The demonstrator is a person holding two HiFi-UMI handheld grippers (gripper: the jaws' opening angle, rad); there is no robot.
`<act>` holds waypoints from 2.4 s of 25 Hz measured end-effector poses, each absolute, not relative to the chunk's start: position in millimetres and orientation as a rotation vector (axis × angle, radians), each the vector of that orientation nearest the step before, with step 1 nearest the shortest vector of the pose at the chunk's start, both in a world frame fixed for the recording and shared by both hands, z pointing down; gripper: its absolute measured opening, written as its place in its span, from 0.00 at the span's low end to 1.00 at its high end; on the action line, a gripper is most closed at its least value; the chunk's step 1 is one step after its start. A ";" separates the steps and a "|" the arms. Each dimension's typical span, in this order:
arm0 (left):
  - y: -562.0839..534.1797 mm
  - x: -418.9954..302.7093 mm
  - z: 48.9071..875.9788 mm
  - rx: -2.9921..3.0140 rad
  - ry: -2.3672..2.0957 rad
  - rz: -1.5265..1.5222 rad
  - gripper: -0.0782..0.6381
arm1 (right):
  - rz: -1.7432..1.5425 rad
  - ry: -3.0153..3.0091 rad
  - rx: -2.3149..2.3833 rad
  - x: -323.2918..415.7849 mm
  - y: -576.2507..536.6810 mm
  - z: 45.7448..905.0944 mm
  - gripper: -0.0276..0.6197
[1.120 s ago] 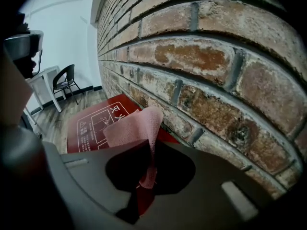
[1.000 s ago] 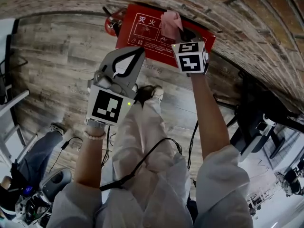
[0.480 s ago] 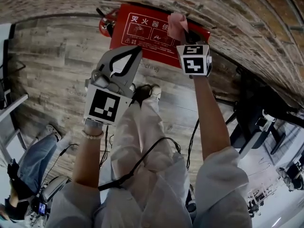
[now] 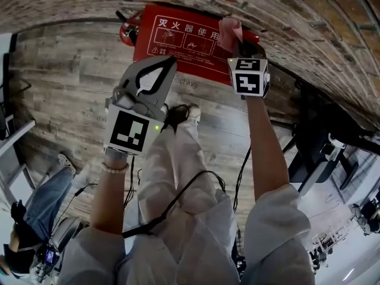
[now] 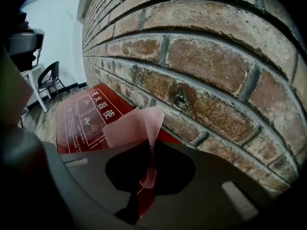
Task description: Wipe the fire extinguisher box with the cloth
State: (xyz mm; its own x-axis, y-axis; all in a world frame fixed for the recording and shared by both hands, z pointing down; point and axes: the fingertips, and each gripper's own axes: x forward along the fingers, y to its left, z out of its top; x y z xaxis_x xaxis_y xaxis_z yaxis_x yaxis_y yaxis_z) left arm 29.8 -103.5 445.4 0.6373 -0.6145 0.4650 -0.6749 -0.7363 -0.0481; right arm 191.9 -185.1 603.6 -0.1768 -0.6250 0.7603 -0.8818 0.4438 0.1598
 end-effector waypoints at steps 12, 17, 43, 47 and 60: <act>-101.6 32.5 445.0 2.723 -1.074 0.700 0.10 | 0.424 -1.832 1.328 225.4 -176.2 604.7 0.08; -101.2 32.7 444.1 2.724 -1.074 0.699 0.10 | 0.436 -1.801 1.352 236.9 -171.0 605.5 0.07; -92.4 7.5 437.4 2.703 -1.130 0.689 0.10 | 0.447 -1.845 1.401 239.6 -153.8 572.0 0.08; -89.0 -3.9 434.0 2.689 -1.156 0.682 0.10 | 0.493 -1.929 1.415 220.0 -146.3 548.1 0.08; -81.2 -55.8 433.7 2.629 -1.241 0.684 0.10 | 0.541 -2.237 1.240 74.3 -130.4 499.1 0.08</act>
State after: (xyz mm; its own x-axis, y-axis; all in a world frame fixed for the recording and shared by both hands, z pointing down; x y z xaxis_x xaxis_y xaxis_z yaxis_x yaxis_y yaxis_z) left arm -55.8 -81.2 433.7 0.5521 -0.6919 0.4652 -0.7627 -0.6445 -0.0534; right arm 74.3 -130.4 499.1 -0.4451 -0.6523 0.6135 -0.8606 0.5010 -0.0916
